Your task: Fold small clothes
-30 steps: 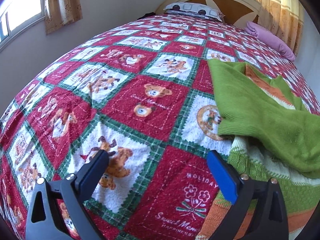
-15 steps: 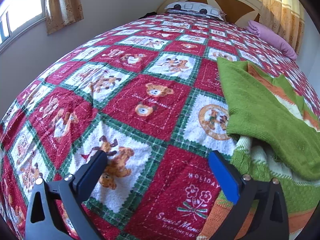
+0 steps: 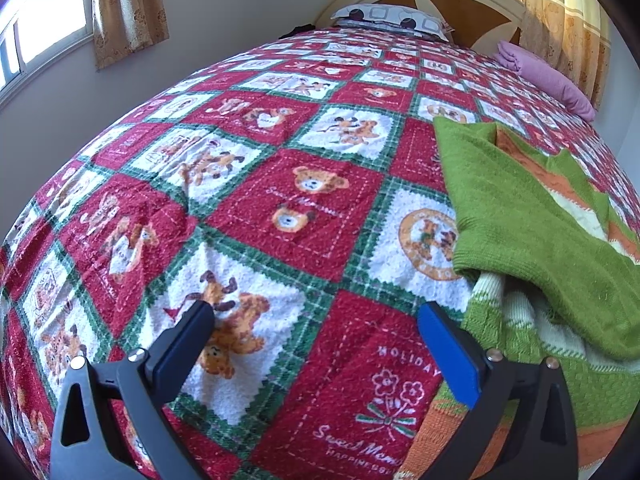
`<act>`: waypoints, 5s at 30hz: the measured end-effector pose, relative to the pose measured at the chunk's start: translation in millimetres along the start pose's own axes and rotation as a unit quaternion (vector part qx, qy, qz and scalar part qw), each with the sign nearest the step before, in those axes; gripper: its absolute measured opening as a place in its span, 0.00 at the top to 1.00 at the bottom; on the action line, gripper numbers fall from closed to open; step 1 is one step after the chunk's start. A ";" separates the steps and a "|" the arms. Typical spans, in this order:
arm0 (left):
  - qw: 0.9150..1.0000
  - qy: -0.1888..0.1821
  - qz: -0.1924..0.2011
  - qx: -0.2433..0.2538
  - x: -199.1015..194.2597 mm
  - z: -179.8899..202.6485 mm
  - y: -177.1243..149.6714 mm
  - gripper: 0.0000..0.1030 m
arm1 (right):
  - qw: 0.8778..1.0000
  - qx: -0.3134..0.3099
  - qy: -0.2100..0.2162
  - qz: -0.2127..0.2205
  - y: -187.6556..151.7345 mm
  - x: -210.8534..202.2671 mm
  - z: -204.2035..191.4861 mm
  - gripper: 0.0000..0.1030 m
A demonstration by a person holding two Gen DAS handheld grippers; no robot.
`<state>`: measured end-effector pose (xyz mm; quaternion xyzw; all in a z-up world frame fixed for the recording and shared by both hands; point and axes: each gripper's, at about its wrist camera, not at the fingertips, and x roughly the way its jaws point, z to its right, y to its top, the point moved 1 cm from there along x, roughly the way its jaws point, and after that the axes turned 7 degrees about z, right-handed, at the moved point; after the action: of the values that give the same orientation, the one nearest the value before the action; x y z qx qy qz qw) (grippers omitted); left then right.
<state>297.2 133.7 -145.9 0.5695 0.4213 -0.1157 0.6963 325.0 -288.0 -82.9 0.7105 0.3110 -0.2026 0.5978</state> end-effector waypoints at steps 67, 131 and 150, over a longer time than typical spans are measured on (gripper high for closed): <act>0.991 -0.103 0.039 0.079 -85.8 14.9 -13.4 0.00 | 0.995 -0.094 0.005 -0.012 -77.7 -70.6 -49.6 0.48; 0.958 -0.261 -0.047 0.110 -192.2 -54.7 -171.0 0.92 | 0.997 0.020 0.037 -0.064 -232.8 -205.0 16.5 0.47; 0.943 -0.323 -0.012 0.078 -208.7 -62.1 -151.9 0.93 | 0.991 0.045 0.119 -0.048 -228.1 -204.0 15.5 0.96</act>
<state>42.6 73.1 -101.5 0.5487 0.1704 -0.3346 0.7469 22.4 -322.9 -116.5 0.7400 0.4040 -0.1586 0.5139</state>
